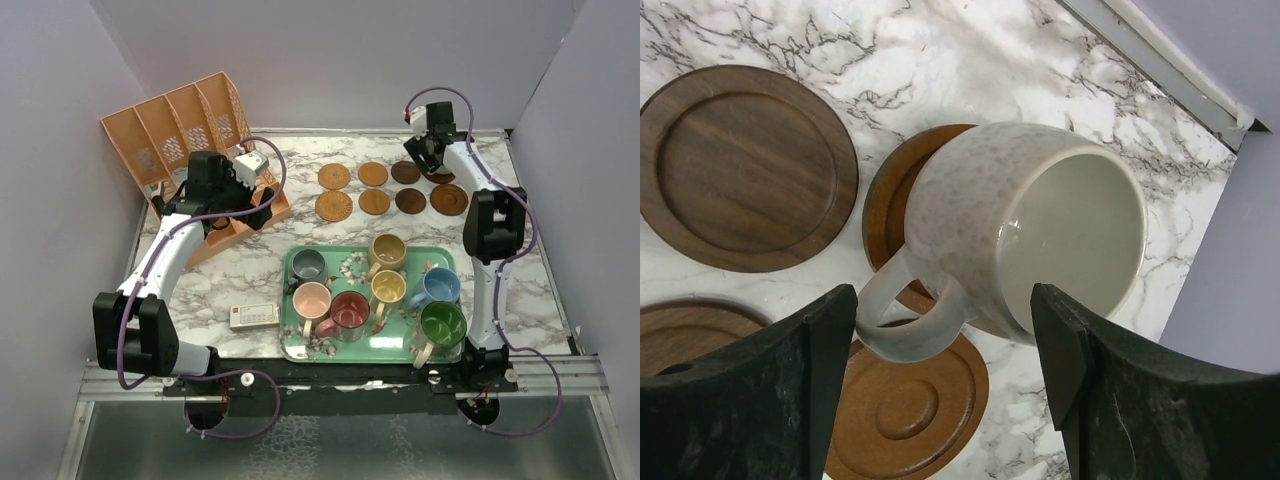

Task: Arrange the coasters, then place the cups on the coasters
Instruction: Adjust the cup on the coaster, then pick up the cup from the tray.

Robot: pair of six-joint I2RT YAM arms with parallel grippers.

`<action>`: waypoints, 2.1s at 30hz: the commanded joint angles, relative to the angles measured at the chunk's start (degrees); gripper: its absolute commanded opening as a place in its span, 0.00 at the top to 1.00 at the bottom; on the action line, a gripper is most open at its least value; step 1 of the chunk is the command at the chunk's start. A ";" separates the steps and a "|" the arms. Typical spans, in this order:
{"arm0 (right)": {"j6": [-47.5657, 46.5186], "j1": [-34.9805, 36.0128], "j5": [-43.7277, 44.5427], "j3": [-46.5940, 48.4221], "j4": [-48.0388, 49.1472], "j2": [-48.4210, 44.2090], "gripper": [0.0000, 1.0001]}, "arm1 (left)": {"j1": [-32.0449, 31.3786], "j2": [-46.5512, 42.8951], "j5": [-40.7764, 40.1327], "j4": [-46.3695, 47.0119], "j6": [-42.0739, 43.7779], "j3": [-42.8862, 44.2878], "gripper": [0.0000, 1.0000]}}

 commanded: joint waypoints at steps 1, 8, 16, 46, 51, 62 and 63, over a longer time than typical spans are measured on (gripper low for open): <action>0.52 0.22 0.11 -0.16 -1.26 -2.96 0.29 | 0.29 -1.70 1.96 1.06 -0.27 -0.68 0.02; 0.77 0.22 -1.23 1.24 -2.96 -2.85 0.29 | 0.28 -1.94 1.71 1.05 -0.20 -0.78 0.02; 0.20 0.12 -0.28 0.98 -3.26 -3.25 0.30 | 0.28 -1.70 1.75 1.15 -0.29 -0.76 0.02; 0.08 1.51 -30.02 -13.59 -15.14 -27.94 0.33 | 0.28 -0.40 2.08 1.19 -0.05 -1.04 0.02; -0.26 2.55 -36.88 -24.94 -18.16 -36.22 0.38 | 0.29 0.03 2.37 1.41 -0.18 -0.99 0.02; -0.36 8.31 -37.21 -40.86 -16.24 -41.04 0.45 | 0.29 0.65 2.72 1.43 -0.64 -0.83 0.02; -0.01 8.95 -36.48 -41.59 -15.87 -40.64 0.46 | 0.34 0.51 2.73 1.48 -0.60 -1.01 0.02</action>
